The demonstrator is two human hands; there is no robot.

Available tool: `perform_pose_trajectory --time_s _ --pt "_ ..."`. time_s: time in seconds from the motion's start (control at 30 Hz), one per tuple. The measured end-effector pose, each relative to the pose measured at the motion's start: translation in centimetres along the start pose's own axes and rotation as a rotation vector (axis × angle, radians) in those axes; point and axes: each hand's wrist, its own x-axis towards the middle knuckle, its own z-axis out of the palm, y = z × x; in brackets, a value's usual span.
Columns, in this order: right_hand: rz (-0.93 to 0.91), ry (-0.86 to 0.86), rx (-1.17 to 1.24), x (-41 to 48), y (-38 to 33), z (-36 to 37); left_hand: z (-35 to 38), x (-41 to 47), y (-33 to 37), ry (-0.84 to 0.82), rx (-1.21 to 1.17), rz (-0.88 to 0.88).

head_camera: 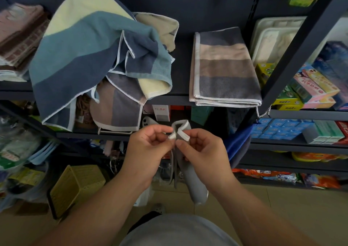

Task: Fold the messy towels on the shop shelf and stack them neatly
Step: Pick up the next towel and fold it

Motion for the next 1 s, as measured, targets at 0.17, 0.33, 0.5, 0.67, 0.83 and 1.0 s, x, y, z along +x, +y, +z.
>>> perform_pose_trajectory --time_s 0.17,0.33,0.5,0.67,0.83,1.0 --pt "-0.110 0.133 -0.124 -0.1 0.6 0.0 0.3 -0.3 0.5 0.027 -0.010 0.037" --pt "-0.196 0.134 -0.259 0.4 1.0 -0.2 1.5 -0.4 0.9 0.025 0.051 0.082" --pt "-0.169 -0.158 -0.172 0.0 0.1 -0.3 1.2 -0.1 0.5 0.041 0.055 0.131" --pt "-0.115 -0.223 -0.086 0.7 0.5 -1.5 -0.1 0.5 0.3 0.000 0.234 0.247" --pt "-0.392 -0.186 -0.632 3.2 0.6 -4.8 -1.7 1.0 1.6 -0.211 0.327 0.327" --pt "-0.439 -0.306 -0.883 5.0 0.7 -8.1 -3.6 2.3 3.3 -0.266 0.406 0.397"
